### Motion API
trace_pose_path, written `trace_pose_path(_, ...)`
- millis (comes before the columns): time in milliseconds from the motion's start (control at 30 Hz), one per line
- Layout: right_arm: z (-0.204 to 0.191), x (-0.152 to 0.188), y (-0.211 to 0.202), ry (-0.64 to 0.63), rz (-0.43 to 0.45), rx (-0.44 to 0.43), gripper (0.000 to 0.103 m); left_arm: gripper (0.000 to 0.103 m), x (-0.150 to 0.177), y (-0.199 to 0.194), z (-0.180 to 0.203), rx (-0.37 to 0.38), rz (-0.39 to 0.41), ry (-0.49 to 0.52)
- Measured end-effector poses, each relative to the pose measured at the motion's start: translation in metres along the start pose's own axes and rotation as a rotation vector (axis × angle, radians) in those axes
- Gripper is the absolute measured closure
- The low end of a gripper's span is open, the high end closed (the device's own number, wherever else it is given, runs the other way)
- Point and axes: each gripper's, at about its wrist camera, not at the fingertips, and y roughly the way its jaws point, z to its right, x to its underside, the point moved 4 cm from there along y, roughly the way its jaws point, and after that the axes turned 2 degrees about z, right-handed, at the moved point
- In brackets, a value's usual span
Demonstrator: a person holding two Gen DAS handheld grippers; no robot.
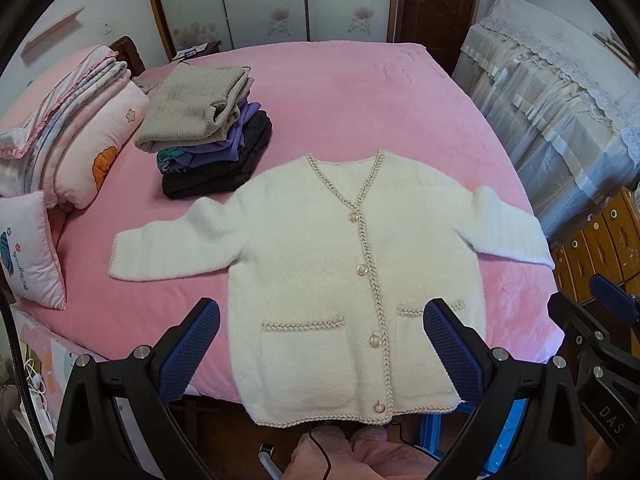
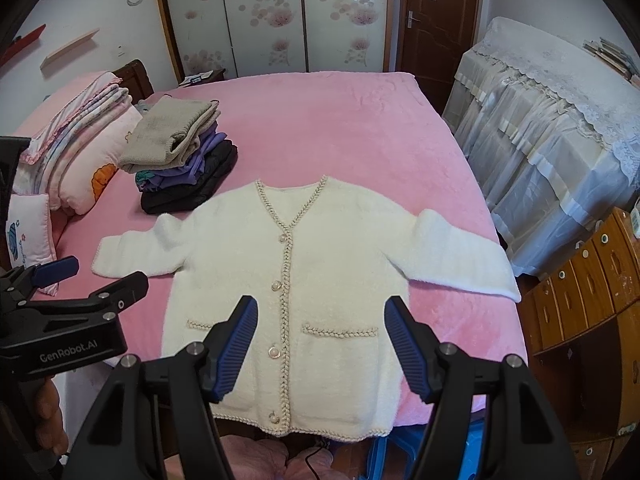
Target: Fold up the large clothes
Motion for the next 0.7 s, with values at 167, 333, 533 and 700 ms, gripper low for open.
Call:
trace_pose_path(167, -0.012, -0.001, 0.004, 0.019, -0.017, 0.028, 0.037, 0.002, -0.007, 0.01, -0.015, 0.02, -0.018, 0.002)
trace_pose_path(333, -0.026, -0.003, 0.005, 0.017, -0.025, 0.053, 0.037, 0.002, -0.012, 0.015, -0.027, 0.035, -0.017, 0.011)
trace_pose_path(533, -0.036, -0.006, 0.002, 0.038, -0.015, 0.088, 0.037, 0.002, -0.022, 0.014, -0.03, 0.059, 0.026, 0.063)
trace_pose_path(700, -0.033, -0.006, -0.003, 0.078, -0.001, 0.132, 0.037, 0.002, -0.032, 0.008, -0.029, 0.075, 0.089, 0.103)
